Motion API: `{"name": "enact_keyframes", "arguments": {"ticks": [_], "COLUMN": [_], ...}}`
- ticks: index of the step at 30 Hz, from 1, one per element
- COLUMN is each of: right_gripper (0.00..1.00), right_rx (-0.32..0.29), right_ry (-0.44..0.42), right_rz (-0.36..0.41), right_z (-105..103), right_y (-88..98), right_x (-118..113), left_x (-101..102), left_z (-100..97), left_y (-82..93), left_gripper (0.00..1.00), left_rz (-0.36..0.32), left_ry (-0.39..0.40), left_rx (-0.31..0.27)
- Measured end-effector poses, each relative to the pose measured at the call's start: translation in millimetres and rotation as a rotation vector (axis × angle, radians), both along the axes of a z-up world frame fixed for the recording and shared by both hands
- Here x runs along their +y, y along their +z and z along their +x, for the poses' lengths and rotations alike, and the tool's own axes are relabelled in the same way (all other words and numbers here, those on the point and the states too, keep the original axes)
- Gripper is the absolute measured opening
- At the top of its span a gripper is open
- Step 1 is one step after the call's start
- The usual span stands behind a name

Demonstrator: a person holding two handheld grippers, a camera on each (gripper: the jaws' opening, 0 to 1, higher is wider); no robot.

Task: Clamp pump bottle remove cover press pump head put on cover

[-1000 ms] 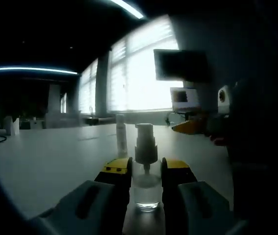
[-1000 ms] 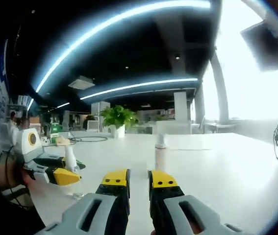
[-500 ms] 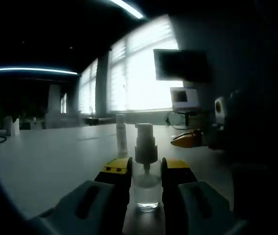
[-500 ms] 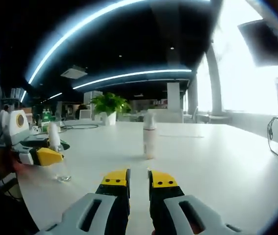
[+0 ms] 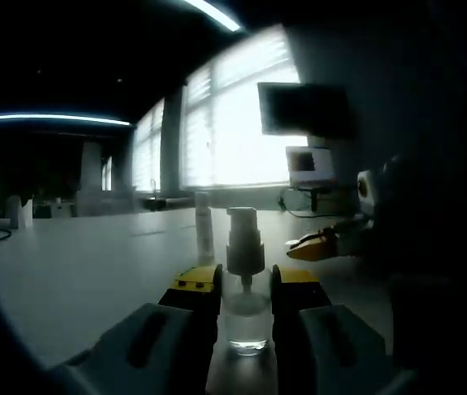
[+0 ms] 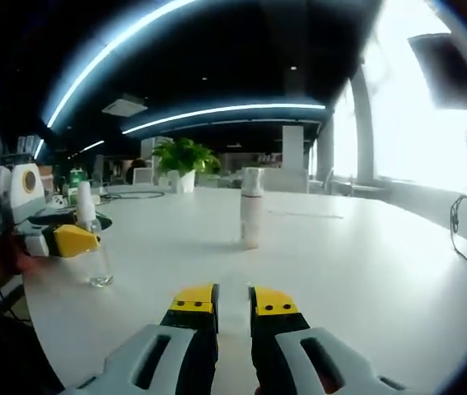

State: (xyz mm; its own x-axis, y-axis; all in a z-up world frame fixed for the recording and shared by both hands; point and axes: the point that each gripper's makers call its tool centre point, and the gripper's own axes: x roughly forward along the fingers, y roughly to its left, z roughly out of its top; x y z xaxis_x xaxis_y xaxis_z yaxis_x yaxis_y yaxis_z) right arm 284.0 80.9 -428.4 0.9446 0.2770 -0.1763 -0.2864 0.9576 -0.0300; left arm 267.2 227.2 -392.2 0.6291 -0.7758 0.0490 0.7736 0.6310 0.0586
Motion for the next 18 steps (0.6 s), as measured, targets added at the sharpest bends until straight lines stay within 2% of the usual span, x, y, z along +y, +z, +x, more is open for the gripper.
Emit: {"name": "enact_keyframes", "arguments": {"ticks": [18], "right_gripper": [0.11], "right_rx": [0.013], "right_ry": [0.027], "right_rz": [-0.008], "right_z": [-2.2], "right_y": [-2.4], "right_x": [4.3], "left_x": [0.5], "left_z": [-0.2], "left_y": [-0.2], "left_gripper": [0.15], "left_rz": [0.002], "left_ry": [0.001], "left_rx": [-0.002]}}
